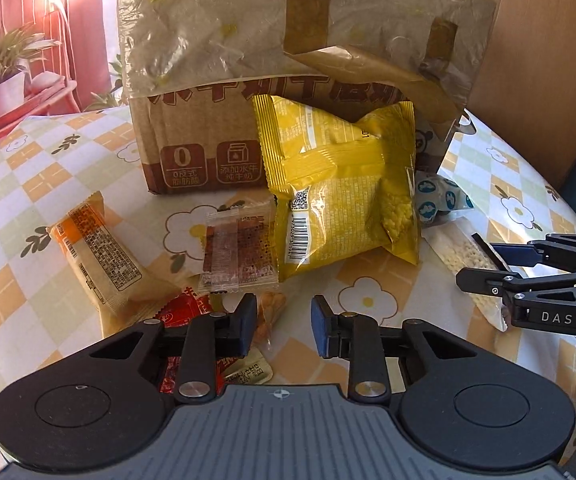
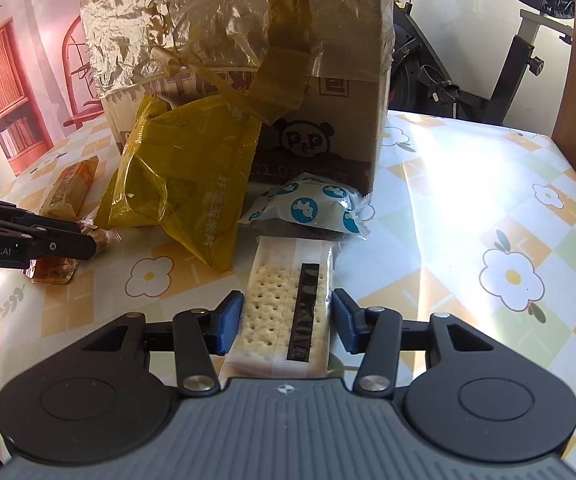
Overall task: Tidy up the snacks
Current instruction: 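Grasp the small clear snack packet with the left tool while the right grasps the cracker pack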
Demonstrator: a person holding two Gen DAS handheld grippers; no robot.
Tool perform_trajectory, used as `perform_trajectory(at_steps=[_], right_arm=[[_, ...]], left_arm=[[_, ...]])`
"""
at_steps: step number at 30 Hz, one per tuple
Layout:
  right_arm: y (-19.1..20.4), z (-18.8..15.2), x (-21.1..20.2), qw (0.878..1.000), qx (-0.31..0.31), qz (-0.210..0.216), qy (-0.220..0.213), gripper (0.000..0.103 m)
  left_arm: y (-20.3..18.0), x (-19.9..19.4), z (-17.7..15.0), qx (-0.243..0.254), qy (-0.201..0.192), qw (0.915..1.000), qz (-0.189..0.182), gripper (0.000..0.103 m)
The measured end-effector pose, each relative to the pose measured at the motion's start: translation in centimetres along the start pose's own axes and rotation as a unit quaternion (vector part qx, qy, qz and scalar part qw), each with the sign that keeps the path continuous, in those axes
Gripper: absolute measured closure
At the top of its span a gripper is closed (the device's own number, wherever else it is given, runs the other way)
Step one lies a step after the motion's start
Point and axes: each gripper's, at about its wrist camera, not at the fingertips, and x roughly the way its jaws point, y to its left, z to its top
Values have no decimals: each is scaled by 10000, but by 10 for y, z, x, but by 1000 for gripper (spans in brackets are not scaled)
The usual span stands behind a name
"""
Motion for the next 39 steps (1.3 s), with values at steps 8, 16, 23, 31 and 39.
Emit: perform_trajectory(at_steps=[8,16,23,31,39], right_arm=[[0,-1,0,10000,26,26,-30,52],[0,-1,-1,10000,42,24,-40,52],[3,6,5,10000,44,-87,16,51],[3,4,5,9999,52,-92,10,52],[3,3,4,9999,68,-109,-2,52]], left_arm=[[0,14,1,65,70,9997,236,75],[-6,13,-2,79,24,9995,292,85],[-19,2,-8,151,-41,9999,-47,85],[-28,4,-18,235,32,9997,9,85],[-27,4,-18,239,1,9997,62,85]])
